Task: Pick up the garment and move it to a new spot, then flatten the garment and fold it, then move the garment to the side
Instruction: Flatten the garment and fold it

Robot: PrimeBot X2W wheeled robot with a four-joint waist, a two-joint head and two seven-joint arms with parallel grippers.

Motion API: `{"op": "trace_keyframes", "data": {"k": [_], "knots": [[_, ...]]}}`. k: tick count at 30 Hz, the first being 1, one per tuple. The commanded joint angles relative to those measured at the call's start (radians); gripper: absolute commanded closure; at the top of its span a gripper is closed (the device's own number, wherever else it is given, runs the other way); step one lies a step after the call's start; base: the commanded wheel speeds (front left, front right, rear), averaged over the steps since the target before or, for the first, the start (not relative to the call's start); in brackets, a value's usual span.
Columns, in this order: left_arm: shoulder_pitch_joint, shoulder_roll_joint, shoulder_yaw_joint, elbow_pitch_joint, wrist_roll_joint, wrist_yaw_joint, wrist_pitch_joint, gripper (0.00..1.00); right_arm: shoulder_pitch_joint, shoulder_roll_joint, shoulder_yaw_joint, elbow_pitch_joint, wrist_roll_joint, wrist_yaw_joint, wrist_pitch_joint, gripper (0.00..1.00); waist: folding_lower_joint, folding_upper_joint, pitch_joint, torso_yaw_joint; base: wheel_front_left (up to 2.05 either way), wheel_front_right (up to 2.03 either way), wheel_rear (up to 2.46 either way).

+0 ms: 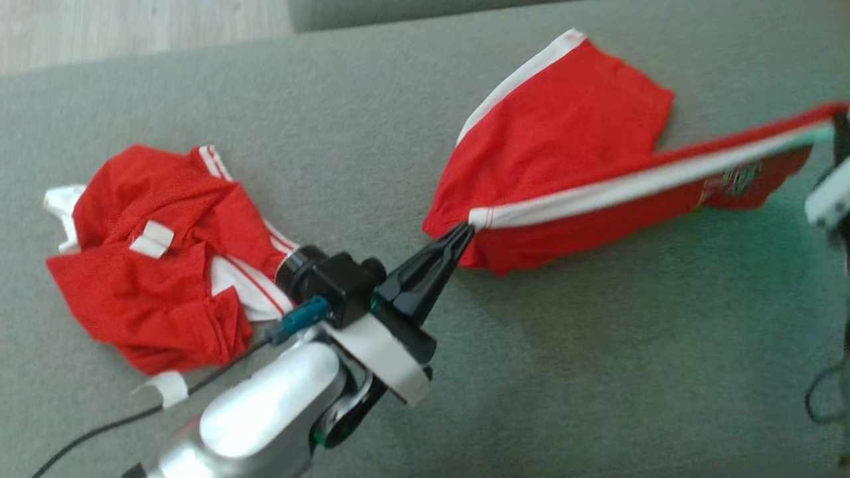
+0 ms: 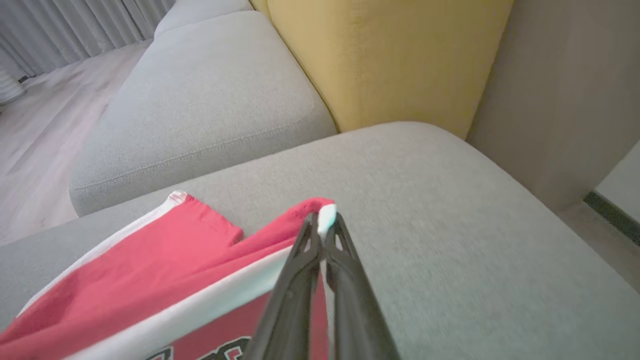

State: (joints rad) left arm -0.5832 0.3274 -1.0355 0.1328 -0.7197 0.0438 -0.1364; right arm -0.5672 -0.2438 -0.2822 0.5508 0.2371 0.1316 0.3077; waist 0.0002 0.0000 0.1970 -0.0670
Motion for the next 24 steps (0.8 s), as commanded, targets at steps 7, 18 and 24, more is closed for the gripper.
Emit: {"op": "trace_keyframes", "data": {"k": [7, 18, 24], "knots": [[-0.111, -0.022, 0.05, 0.007, 0.022, -0.005, -0.009, 1.0, -0.21, -0.01, 0.045, 0.021, -0.08, -0.001, -0.032, 1.0, -0.0002, 0.0, 0.101, 0.066, 0.0, 0.0, 0.0], [-0.187, -0.083, 0.051, 0.053, 0.038, -0.017, -0.03, 1.0, -0.401, -0.047, 0.105, 0.169, -0.109, -0.001, -0.101, 1.0, -0.0002, 0.0, 0.201, 0.145, 0.0, 0.0, 0.0], [-0.215, -0.105, 0.045, 0.08, 0.049, -0.021, -0.039, 1.0, -0.476, -0.065, 0.139, 0.271, -0.109, -0.001, -0.137, 1.0, -0.0002, 0.0, 0.24, 0.184, 0.0, 0.0, 0.0]]}}
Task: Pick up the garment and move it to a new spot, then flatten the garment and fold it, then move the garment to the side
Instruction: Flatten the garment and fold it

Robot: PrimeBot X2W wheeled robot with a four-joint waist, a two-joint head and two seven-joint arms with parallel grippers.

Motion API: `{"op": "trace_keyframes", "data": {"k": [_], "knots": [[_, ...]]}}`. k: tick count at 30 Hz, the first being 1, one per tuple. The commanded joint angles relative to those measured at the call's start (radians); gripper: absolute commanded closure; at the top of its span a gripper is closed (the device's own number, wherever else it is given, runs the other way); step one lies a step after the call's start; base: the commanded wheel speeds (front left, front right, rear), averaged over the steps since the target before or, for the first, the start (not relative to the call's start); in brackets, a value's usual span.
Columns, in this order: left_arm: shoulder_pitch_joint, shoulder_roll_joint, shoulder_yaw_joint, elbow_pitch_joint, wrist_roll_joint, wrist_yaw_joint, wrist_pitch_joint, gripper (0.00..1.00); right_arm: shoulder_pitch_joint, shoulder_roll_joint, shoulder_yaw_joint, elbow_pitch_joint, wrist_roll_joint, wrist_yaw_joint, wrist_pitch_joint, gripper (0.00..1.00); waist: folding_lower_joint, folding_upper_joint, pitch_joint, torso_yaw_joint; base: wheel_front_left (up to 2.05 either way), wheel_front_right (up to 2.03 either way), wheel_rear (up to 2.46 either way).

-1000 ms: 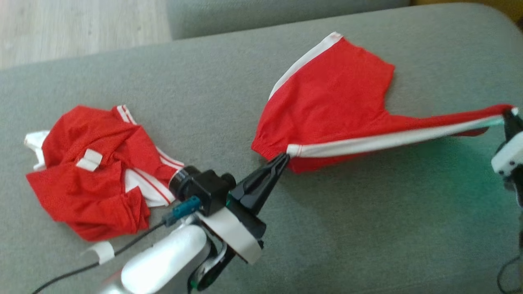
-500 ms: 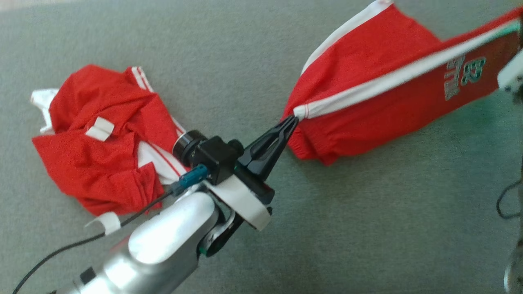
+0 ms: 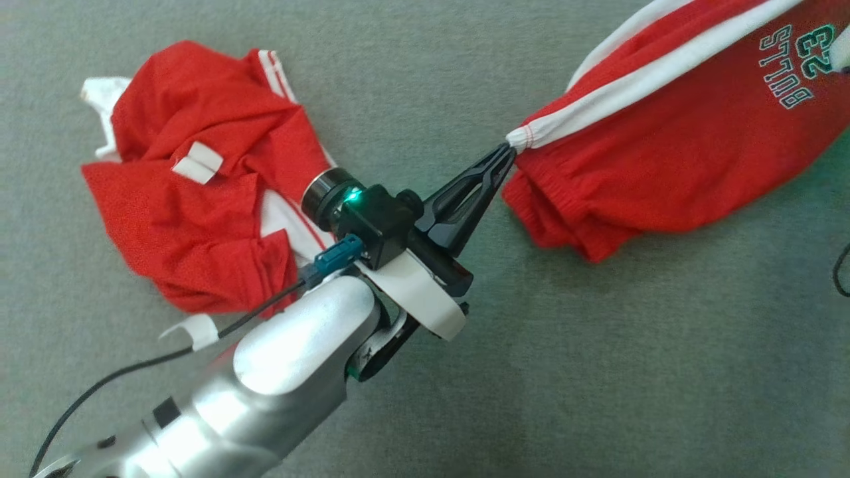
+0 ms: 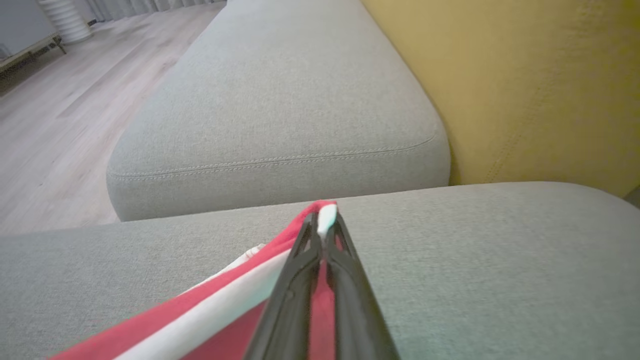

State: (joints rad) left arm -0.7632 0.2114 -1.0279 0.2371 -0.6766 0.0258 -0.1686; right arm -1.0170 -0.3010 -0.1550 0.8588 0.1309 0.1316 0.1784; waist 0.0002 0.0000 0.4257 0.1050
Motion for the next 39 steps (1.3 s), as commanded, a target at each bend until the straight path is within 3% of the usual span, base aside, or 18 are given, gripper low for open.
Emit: {"op": "trace_keyframes", "data": {"k": [1, 8, 9, 10, 11, 12, 13, 25, 34, 39], "knots": [[-0.038, 0.009, 0.036, -0.021, 0.006, -0.004, -0.008, 1.0, -0.035, -0.009, 0.02, -0.021, 0.0, -0.001, -0.013, 1.0, -0.0002, 0.0, 0.015, 0.018, 0.0, 0.0, 0.0], [-0.048, -0.008, 0.025, -0.012, 0.011, -0.006, -0.016, 1.0, -0.066, -0.023, 0.042, 0.087, 0.0, -0.001, -0.068, 1.0, -0.0002, 0.0, 0.032, 0.048, 0.0, 0.0, 0.0], [-0.048, -0.01, 0.024, -0.011, 0.011, -0.004, -0.014, 1.0, -0.071, -0.028, 0.036, 0.102, -0.008, -0.001, -0.082, 0.57, -0.0002, 0.0, 0.033, 0.05, 0.0, 0.0, 0.0], [-0.048, -0.01, 0.025, -0.008, 0.01, 0.001, -0.013, 1.0, -0.075, -0.028, 0.031, 0.121, -0.013, -0.001, -0.085, 0.0, -0.0002, 0.0, 0.033, 0.052, 0.0, 0.0, 0.0], [-0.047, -0.01, 0.029, -0.004, 0.01, 0.008, -0.013, 0.73, -0.081, -0.028, 0.03, 0.136, -0.02, -0.001, -0.092, 0.0, -0.0002, 0.0, 0.032, 0.053, 0.0, 0.0, 0.0], [-0.047, -0.011, 0.033, -0.002, 0.009, 0.014, -0.014, 0.04, -0.086, -0.029, 0.025, 0.15, -0.025, -0.001, -0.101, 0.0, -0.0002, 0.0, 0.032, 0.054, 0.0, 0.0, 0.0], [-0.047, -0.011, 0.036, -0.001, 0.007, 0.018, -0.016, 0.0, -0.093, -0.03, 0.019, 0.163, -0.028, -0.001, -0.111, 0.0, -0.0002, 0.0, 0.03, 0.054, 0.0, 0.0, 0.0], [-0.029, 0.028, 0.104, 0.002, -0.011, 0.065, -0.055, 0.0, -0.11, 0.023, 0.024, 0.203, 0.082, -0.001, -0.26, 0.0, -0.0002, 0.0, -0.081, -0.009, 0.0, 0.0, 0.0], [0.071, 0.091, 0.27, -0.024, -0.021, 0.166, -0.091, 0.0, 0.094, 0.047, 0.174, 0.013, 0.242, -0.001, -0.369, 0.0, -0.0002, 0.0, -0.223, -0.092, 0.0, 0.0, 0.0], [0.147, 0.091, 0.33, -0.049, -0.005, 0.181, -0.093, 0.0, 0.23, 0.037, 0.216, -0.101, 0.257, -0.001, -0.389, 0.0, -0.0002, 0.0, -0.259, -0.119, 0.0, 0.0, 0.0]]}}
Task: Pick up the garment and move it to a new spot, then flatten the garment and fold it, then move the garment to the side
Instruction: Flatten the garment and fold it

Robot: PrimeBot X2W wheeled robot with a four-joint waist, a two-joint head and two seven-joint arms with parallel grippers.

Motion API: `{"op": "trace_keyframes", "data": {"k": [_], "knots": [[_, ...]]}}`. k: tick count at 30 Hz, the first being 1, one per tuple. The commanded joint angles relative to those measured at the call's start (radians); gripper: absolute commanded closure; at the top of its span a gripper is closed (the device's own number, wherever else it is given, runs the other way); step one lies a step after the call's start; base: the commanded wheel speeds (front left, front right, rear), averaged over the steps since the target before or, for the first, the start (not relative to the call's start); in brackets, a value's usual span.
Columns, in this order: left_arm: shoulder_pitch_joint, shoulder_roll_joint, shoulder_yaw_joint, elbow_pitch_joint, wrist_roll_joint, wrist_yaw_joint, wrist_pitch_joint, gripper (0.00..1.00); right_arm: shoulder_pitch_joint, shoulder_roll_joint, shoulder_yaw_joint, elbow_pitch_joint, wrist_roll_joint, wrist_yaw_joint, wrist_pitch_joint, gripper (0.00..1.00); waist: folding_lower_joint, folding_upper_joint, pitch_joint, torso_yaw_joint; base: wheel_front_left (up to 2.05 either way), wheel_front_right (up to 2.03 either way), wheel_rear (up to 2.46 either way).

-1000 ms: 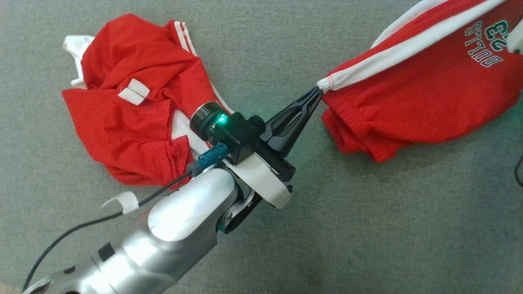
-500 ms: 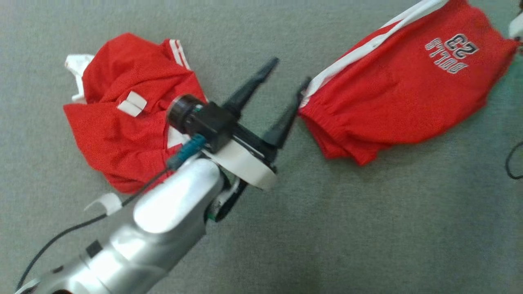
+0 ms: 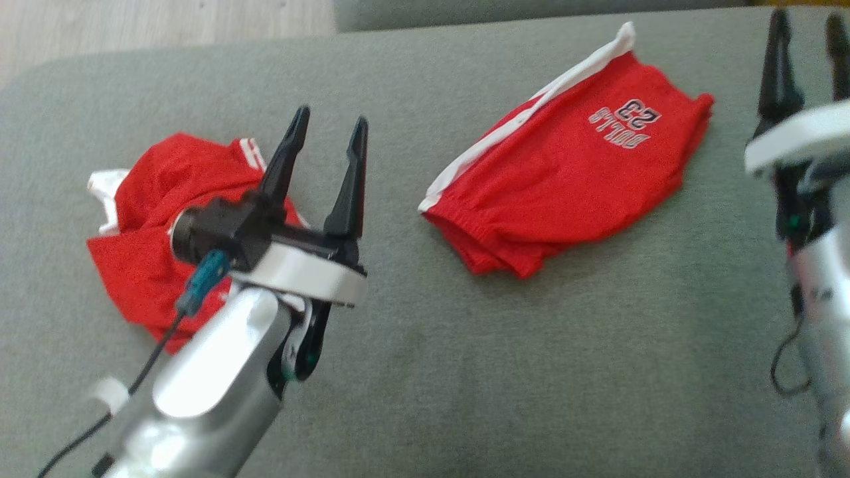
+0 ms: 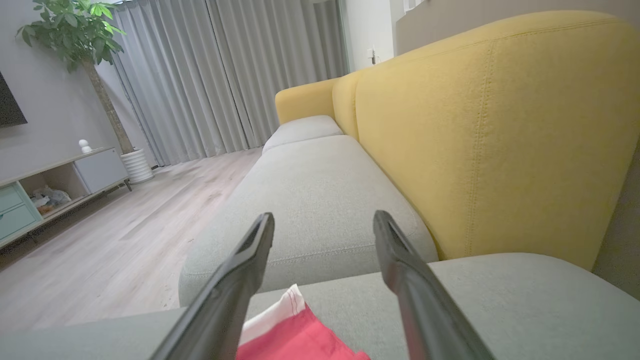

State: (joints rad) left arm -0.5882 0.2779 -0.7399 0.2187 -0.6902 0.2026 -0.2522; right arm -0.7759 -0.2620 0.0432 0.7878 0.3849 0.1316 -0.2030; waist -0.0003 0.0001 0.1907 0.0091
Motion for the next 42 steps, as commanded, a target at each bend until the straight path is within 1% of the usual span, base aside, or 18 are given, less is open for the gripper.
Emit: {"op": "trace_keyframes", "data": {"k": [1, 4, 7, 13, 17, 22, 27, 30, 31, 34, 37, 40, 41, 42], "knots": [[-0.008, 0.025, 0.054, -0.034, 0.022, 0.006, -0.009, 0.0, 0.025, -0.002, 0.021, -0.057, 0.002, -0.001, -0.012, 0.0, 0.0003, -0.0001, -0.031, -0.03, 0.0, 0.0, 0.0], [0.059, 0.02, 0.087, -0.032, 0.056, 0.011, -0.009, 0.0, 0.137, 0.008, 0.02, -0.132, -0.02, -0.001, -0.02, 0.0, 0.0003, -0.0001, -0.055, -0.048, 0.0, 0.0, 0.0], [0.124, 0.011, 0.115, -0.024, 0.083, 0.009, -0.009, 0.0, 0.25, 0.036, 0.002, -0.201, -0.049, -0.001, -0.02, 0.0, 0.0003, -0.0001, -0.07, -0.064, 0.0, 0.0, 0.0], [0.244, -0.022, 0.171, -0.011, 0.126, -0.016, -0.009, 0.0, 0.446, 0.135, -0.068, -0.331, -0.091, -0.001, -0.002, 0.0, 0.0003, -0.0001, -0.082, -0.083, 0.0, 0.0, 0.0], [0.28, -0.049, 0.229, -0.019, 0.156, -0.034, -0.009, 0.0, 0.53, 0.178, -0.099, -0.403, -0.105, -0.001, 0.013, 0.0, 0.0003, -0.0001, -0.076, -0.086, 0.0, 0.0, 0.0], [0.292, -0.072, 0.261, -0.008, 0.196, -0.064, -0.009, 0.0, 0.57, 0.2, -0.102, -0.471, -0.14, -0.001, 0.028, 0.0, 0.0003, -0.0001, -0.061, -0.088, 0.0, 0.0, 0.0], [0.274, -0.092, 0.276, 0.002, 0.228, -0.089, -0.009, 0.0, 0.55, 0.205, -0.111, -0.53, -0.166, -0.001, 0.055, 0.0, 0.0003, -0.0001, -0.018, -0.073, 0.0, 0.0, 0.0], [0.25, -0.102, 0.281, 0.001, 0.245, -0.099, -0.009, 0.0, 0.489, 0.205, -0.123, -0.552, -0.126, -0.001, 0.106, 0.0, 0.0003, -0.0001, 0.029, -0.06, 0.0, 0.0, 0.0], [0.24, -0.106, 0.284, -0.002, 0.252, -0.102, -0.009, 0.0, 0.46, 0.199, -0.132, -0.554, -0.108, -0.001, 0.128, 0.0, 0.0003, -0.0001, 0.043, -0.053, 0.0, 0.0, 0.0], [0.203, -0.119, 0.276, -0.017, 0.28, -0.125, -0.009, 0.0, 0.359, 0.154, -0.159, -0.551, -0.098, -0.001, 0.198, 0.0, 0.0003, -0.0001, 0.098, -0.024, 0.0, 0.0, 0.0], [0.174, -0.139, 0.282, -0.03, 0.297, -0.14, -0.009, 0.0, 0.251, 0.116, -0.185, -0.513, -0.104, -0.001, 0.272, 0.0, 0.0003, -0.0001, 0.141, 0.004, 0.0, 0.0, 0.0], [0.154, -0.157, 0.288, -0.036, 0.312, -0.156, -0.009, 0.0, 0.152, 0.079, -0.205, -0.432, -0.116, -0.001, 0.352, 0.0, 0.0003, -0.0001, 0.178, 0.034, 0.0, 0.0, 0.0], [0.154, -0.157, 0.288, -0.036, 0.312, -0.156, -0.009, 0.0, 0.152, 0.079, -0.205, -0.432, -0.116, -0.001, 0.352, 0.0, 0.0003, -0.0001, 0.178, 0.034, 0.0, 0.0, 0.0], [0.148, -0.162, 0.287, -0.035, 0.317, -0.163, -0.009, 0.0, 0.121, 0.064, -0.211, -0.399, -0.129, -0.001, 0.376, 0.0, 0.0003, -0.0001, 0.189, 0.044, 0.0, 0.0, 0.0]]}}
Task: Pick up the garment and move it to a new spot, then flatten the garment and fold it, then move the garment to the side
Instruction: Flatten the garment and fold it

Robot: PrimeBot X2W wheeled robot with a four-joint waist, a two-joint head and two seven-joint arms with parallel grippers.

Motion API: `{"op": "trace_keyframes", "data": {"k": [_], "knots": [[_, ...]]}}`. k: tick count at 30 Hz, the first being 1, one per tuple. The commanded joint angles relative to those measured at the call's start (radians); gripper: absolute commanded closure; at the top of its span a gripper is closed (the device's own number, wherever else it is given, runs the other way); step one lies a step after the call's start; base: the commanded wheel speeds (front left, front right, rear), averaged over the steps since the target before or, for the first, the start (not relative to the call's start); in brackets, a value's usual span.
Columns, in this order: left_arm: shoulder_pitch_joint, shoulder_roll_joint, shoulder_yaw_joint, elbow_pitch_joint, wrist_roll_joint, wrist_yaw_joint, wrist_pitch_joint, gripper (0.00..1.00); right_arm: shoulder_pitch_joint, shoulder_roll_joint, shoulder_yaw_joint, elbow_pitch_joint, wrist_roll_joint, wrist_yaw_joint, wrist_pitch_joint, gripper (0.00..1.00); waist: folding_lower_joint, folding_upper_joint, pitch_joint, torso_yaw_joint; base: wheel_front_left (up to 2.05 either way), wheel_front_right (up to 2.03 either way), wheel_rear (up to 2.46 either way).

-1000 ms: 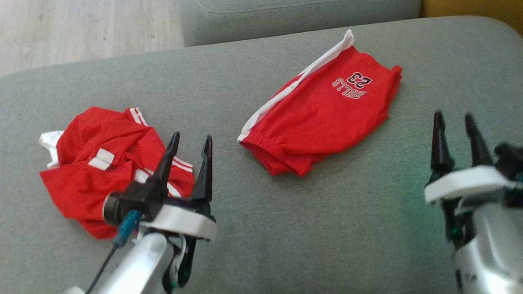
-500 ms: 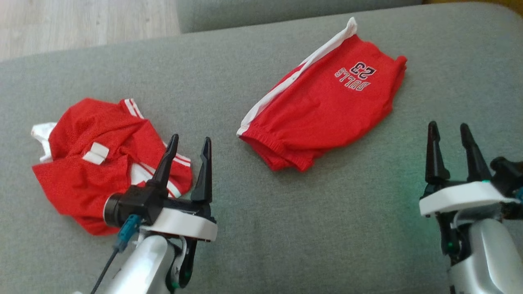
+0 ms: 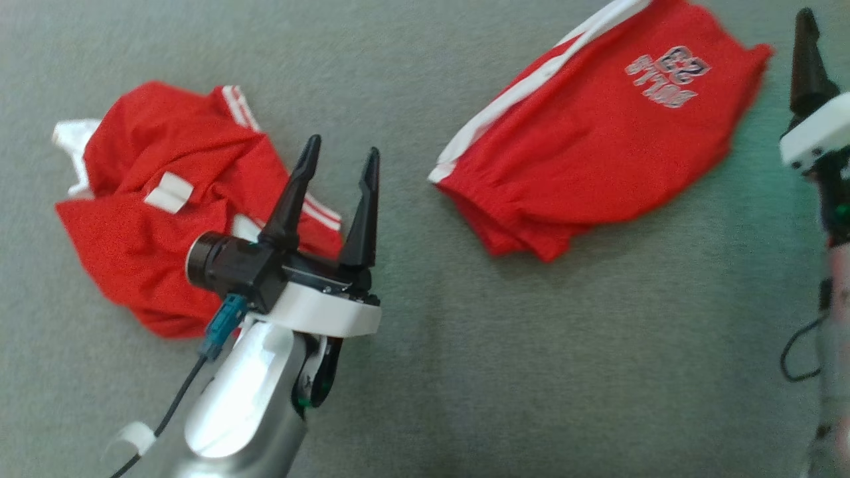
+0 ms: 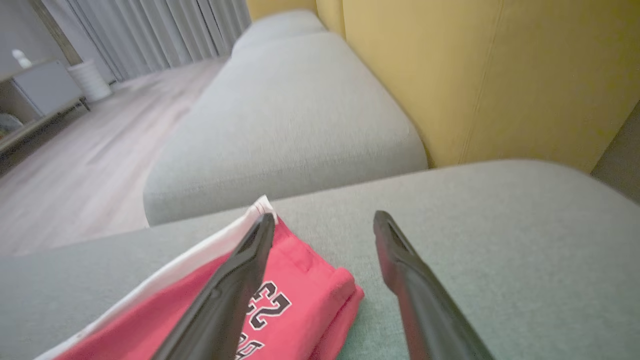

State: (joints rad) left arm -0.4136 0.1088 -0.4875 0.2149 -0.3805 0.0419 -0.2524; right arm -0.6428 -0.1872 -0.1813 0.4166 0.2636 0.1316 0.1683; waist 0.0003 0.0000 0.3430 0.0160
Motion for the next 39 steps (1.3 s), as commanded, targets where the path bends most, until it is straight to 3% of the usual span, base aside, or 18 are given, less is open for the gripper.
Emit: {"op": "trace_keyframes", "data": {"k": [1, 11, 21, 22, 23, 24, 33, 39], "knots": [[-0.034, 0.002, 0.033, -0.03, 0.013, -0.009, -0.009, 0.0, -0.04, -0.021, 0.007, 0.011, -0.013, -0.001, 0.034, 0.0, -0.0003, 0.0, 0.048, 0.047, 0.0, 0.0, 0.0], [-0.07, -0.041, 0.037, -0.024, 0.043, -0.049, -0.009, 0.0, -0.221, -0.08, -0.113, 0.361, -0.101, -0.001, 0.161, 0.0, -0.0003, 0.0, 0.102, 0.11, 0.0, 0.0, 0.0], [-0.09, -0.051, 0.06, 0.002, 0.07, -0.069, -0.009, 0.0, -0.262, -0.085, -0.041, 0.506, -0.089, -0.001, 0.142, 0.0, -0.0003, 0.0, 0.104, 0.103, 0.0, 0.0, 0.0], [-0.09, -0.052, 0.062, 0.005, 0.072, -0.071, -0.009, 0.0, -0.263, -0.082, -0.027, 0.517, -0.079, -0.001, 0.143, 0.15, -0.0003, 0.0, 0.101, 0.101, 0.0, 0.0, 0.0], [-0.09, -0.052, 0.064, 0.007, 0.074, -0.072, -0.009, 0.0, -0.263, -0.08, -0.015, 0.526, -0.069, -0.001, 0.143, 0.7, -0.0003, 0.0, 0.096, 0.098, 0.0, 0.0, 0.0], [-0.089, -0.053, 0.066, 0.008, 0.075, -0.073, -0.009, 0.0, -0.264, -0.08, 0.001, 0.529, -0.06, -0.001, 0.137, 1.0, -0.0003, 0.0, 0.091, 0.093, 0.0, 0.0, 0.0], [-0.058, -0.055, 0.089, 0.016, 0.09, -0.083, -0.009, 0.0, -0.25, -0.122, 0.076, 0.52, 0.054, -0.001, 0.041, 1.0, -0.0003, 0.0, 0.023, 0.043, 0.0, 0.0, 0.0], [-0.018, -0.055, 0.108, 0.016, 0.096, -0.091, -0.009, 0.0, -0.174, -0.216, 0.024, 0.563, 0.08, -0.001, -0.022, 1.0, -0.0003, 0.0, -0.039, 0.003, 0.0, 0.0, 0.0]]}}
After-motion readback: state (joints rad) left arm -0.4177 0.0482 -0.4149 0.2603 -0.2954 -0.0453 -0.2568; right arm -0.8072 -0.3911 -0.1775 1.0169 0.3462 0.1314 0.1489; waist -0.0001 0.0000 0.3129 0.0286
